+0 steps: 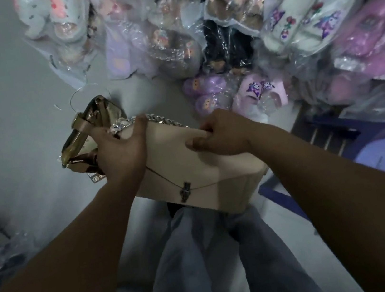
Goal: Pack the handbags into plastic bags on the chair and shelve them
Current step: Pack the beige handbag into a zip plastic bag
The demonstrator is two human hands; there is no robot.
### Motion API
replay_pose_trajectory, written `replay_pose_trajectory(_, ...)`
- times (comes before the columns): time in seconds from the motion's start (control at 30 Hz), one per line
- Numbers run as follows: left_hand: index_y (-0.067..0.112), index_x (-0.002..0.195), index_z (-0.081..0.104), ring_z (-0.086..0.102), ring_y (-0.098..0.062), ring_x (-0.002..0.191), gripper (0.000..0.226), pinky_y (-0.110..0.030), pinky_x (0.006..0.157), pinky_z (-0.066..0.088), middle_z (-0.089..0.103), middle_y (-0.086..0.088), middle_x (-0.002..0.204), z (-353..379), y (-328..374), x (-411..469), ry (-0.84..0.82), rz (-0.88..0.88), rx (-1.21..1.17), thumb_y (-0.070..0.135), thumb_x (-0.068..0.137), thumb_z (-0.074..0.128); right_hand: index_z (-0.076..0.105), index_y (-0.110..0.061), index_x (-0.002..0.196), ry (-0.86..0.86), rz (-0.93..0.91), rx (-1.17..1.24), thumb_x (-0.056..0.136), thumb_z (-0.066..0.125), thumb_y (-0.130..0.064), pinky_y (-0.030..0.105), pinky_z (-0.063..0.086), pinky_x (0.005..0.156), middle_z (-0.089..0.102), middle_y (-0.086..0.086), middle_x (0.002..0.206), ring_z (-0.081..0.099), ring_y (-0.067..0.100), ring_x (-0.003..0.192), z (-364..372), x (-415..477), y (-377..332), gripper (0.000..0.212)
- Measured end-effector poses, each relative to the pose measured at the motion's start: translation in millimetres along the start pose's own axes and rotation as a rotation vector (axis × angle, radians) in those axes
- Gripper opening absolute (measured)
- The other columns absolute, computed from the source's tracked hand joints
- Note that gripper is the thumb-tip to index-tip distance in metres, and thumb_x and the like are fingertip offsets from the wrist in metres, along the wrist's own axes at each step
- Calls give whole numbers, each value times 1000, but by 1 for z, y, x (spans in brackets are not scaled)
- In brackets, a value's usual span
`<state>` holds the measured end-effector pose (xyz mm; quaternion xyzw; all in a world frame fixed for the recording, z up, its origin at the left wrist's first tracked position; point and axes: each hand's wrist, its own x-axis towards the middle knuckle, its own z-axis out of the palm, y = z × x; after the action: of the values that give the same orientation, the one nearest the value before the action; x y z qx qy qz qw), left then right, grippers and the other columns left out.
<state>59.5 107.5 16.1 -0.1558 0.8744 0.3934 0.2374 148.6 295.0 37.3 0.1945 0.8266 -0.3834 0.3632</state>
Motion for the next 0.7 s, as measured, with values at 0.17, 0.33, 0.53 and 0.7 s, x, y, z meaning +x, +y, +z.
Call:
replay_pose_trajectory(0.17, 15, 128, 42, 59, -21, 115, 83, -35, 105, 44, 63, -3, 124, 30, 25, -27, 19, 104, 77, 75, 74, 63, 55, -21, 70, 133, 166, -23, 90, 64, -57, 27, 36, 72, 50, -4, 74, 57, 23, 85, -21, -35, 30, 42)
replay_pose_trajectory(0.33, 17, 114, 49, 54, -21, 92, 52, -30, 83, 41, 49, 13, 80, 79, 65, -82, 33, 168, 158, 62, 89, 56, 68, -27, 109, 396, 341, 18, 70, 53, -86, 37, 46, 97, 65, 1, 113, 57, 27, 115, -41, -81, 87, 73)
replay_pose_trajectory(0.53, 22, 97, 51, 62, -24, 90, 35, -32, 80, 45, 60, 5, 82, 138, 102, -146, -14, 312, 235, 56, 90, 51, 38, -37, 145, 786, 665, 551, 65, 60, -87, 51, 29, 115, 36, 8, 150, 32, 37, 140, -23, -151, 171, 97)
replay_pose_trajectory(0.7, 18, 111, 57, 61, -25, 99, 41, -30, 83, 39, 58, 3, 92, 168, 118, -207, 30, 413, 357, 53, 92, 48, 40, -26, 134, 920, 578, 1228, 57, 69, -87, 45, 51, 90, 53, 18, 142, 57, 34, 123, 33, -189, 249, 102)
